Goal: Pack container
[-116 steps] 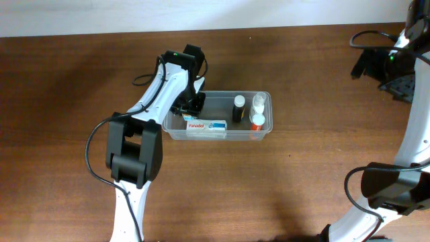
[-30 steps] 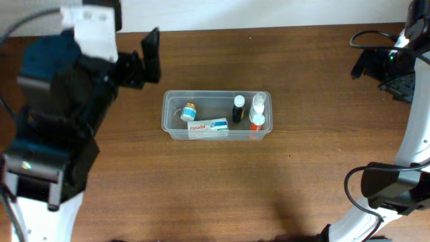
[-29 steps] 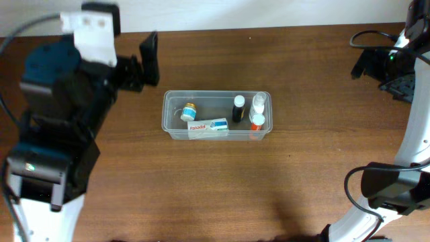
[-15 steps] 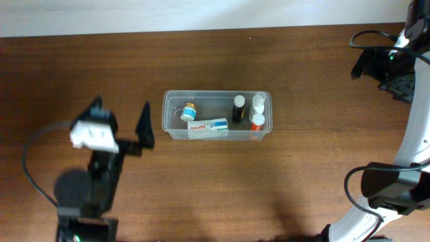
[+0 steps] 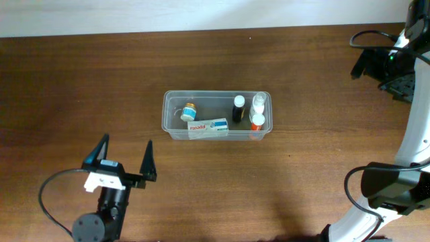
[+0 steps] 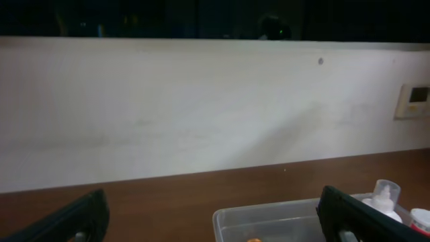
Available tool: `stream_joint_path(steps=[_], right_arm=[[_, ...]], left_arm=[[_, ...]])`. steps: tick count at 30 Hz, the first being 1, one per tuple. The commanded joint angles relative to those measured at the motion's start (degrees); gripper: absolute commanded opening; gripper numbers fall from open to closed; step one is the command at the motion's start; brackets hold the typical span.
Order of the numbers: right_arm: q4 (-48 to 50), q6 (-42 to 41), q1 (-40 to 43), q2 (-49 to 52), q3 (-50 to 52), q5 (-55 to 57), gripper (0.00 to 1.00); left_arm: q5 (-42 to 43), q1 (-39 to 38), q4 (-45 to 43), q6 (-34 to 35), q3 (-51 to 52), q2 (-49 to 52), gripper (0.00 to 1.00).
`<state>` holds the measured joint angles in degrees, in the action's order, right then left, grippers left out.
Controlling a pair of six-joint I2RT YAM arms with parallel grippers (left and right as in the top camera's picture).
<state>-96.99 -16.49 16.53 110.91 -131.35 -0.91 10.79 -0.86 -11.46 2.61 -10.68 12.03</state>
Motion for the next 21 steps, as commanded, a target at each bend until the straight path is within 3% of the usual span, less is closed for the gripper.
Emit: stream_joint_path(steps=[1,9,21], right_arm=[[-0.13,-0.33,0.00,0.04,-0.07,0.52,0.98],[-0.13,-0.33,-0.02,0.04,-0.07,0.52,0.98],[-0.13,-0.33,0.00,0.04,-0.07,0.52,0.98]], left_arm=[[1.49,0.35,-0.07,-0.90,3.63,-4.39,0.99],[1.92,0.57,-0.04,-0.87,9.92,-9.49,0.99],[-0.66,1.79,15.34,-0.92,10.16,-11.78,0.99]])
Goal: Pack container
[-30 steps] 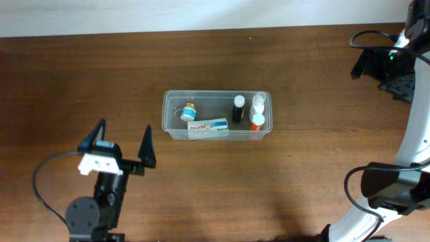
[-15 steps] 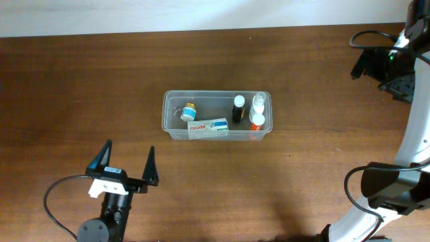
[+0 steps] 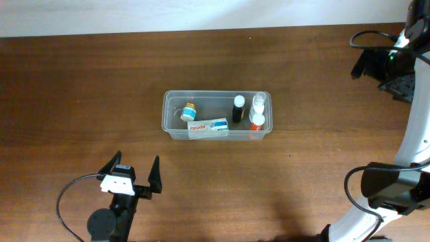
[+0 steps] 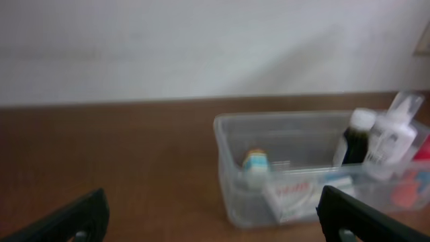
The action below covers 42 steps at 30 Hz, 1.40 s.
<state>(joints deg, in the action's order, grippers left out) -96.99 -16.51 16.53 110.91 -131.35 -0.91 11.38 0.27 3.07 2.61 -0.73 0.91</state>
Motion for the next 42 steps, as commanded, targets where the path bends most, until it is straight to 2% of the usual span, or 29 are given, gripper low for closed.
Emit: stream_joint_path(steps=[1,32,37,42], right_arm=[[-0.13,-0.31,-0.02,0.04,-0.07,0.52,0.98],[-0.13,-0.31,-0.22,0.15,-0.07,0.52,0.98],[-0.11,-0.31,-2.91,-2.03,-0.07,0.52,0.98],[-0.11,-0.31,-9.05,-9.94,-0.07,0.52,0.98]], left_arm=[[-1.29,0.70,0.85,-0.92,0.22,-0.66,0.99],[-1.09,0.68,0.66,-0.90,0.22,-0.61,0.99],[-1.09,0.68,0.66,-0.90,0.22,-0.61,1.00],[-1.09,0.68,0.66,-0.90,0.22,-0.61,0.99]])
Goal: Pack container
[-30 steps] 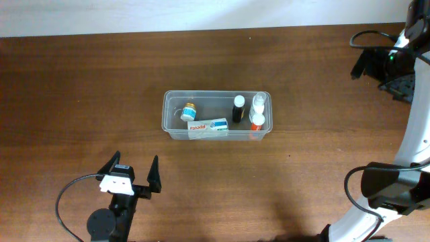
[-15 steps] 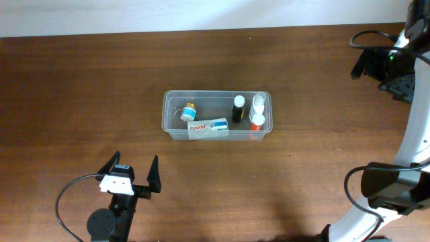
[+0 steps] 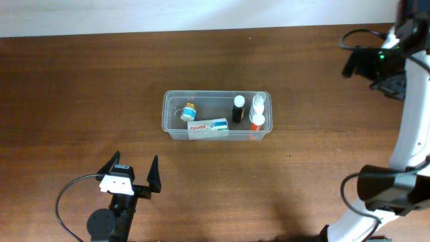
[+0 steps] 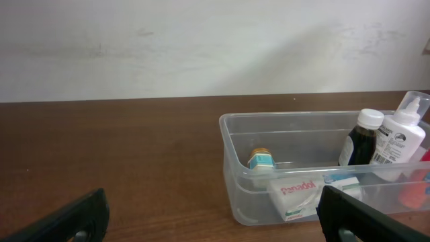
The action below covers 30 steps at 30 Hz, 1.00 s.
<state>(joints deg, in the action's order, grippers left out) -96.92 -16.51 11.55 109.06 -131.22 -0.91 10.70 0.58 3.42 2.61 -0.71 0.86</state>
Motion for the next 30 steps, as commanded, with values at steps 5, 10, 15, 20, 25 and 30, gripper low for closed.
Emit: stream_joint_path(steps=[5,10,15,20,25,30], right_arm=[[0.20,-0.31,-10.58,-16.65,-0.20,6.38,0.98],[-0.24,-0.31,-15.54,-24.92,-0.20,6.32,0.98],[-0.39,0.17,-16.06,-32.37,0.39,6.40,0.98],[1.01,7.52,-15.98,-43.52,10.73,6.97,0.98],[15.19,9.05,-16.00,-56.68,29.46,8.68,0.98],[36.37,13.92,-16.00,-71.08,54.03,5.09,0.98]], left_arm=[[-0.42,0.37,0.28,-0.90,0.20,-0.57,0.99],[-0.42,0.37,0.31,-0.90,0.20,-0.57,0.99],[-0.42,0.37,0.31,-0.90,0.20,-0.57,0.99],[-0.42,0.37,0.31,-0.90,0.20,-0.57,0.99],[-0.42,0.37,0.31,-0.90,0.20,-0.57,0.99],[-0.42,0.37,0.31,-0.90,0.20,-0.57,0.99]])
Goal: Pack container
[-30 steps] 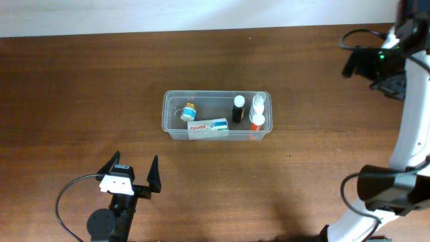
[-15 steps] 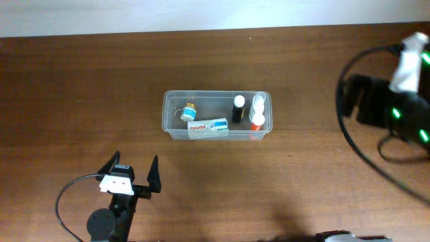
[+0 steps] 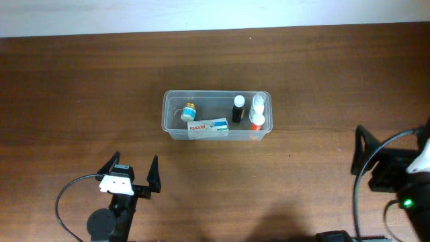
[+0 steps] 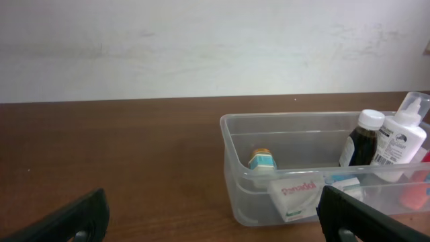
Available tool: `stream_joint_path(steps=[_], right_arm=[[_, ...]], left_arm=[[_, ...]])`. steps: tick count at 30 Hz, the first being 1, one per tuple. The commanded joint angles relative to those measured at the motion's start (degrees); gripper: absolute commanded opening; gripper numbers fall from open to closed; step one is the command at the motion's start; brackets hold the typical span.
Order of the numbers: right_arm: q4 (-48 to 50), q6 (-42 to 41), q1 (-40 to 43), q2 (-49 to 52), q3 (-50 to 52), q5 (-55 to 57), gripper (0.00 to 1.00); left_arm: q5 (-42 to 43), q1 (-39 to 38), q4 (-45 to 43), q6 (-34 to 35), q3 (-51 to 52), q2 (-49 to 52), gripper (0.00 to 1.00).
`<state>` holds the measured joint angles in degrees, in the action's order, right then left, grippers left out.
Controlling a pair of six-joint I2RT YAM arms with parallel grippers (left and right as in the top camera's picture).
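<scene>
A clear plastic container stands mid-table. Inside it are a small blue-labelled jar, a Panadol box, a black bottle, a white bottle and an orange-capped bottle. My left gripper rests open near the front left, well short of the container and holding nothing. In its wrist view the container lies ahead to the right, between the spread fingers. My right gripper is at the front right. Only one finger shows, set far from the wrist.
The brown wooden table runs back to a white wall. A black cable loops by the left arm's base. Another cable arcs over the right arm.
The right arm was up at the overhead view's top right corner and is now low at the front right. The left gripper and the container's contents have not moved.
At first the left gripper was open, with its camera facing mostly the wall. By 2.4 s ago it was nearer the front edge, with the container in its view, and it has stayed there. The right arm stayed at the top right until it appeared at the front right.
</scene>
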<state>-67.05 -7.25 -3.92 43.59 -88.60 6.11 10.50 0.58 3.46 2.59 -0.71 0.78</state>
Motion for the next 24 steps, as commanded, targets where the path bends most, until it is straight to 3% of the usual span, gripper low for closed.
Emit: stream_joint_path(steps=[1,11,16,24], right_arm=[[10.91,5.86,-0.52,-8.26,16.24,-3.17,0.98],[48.52,6.82,-0.50,-29.35,55.74,-12.04,0.98],[58.80,6.82,-0.50,-35.43,67.63,-14.32,0.99],[66.71,6.84,-0.48,-43.39,80.91,-15.45,0.98]], left_arm=[[-0.20,0.37,0.26,-0.87,0.20,-0.48,0.99],[-0.22,0.37,0.26,-0.87,0.20,-0.48,0.99],[-0.22,0.37,0.26,-0.87,0.20,-0.48,0.99],[-0.22,0.37,0.26,-0.87,0.20,-0.48,0.99]])
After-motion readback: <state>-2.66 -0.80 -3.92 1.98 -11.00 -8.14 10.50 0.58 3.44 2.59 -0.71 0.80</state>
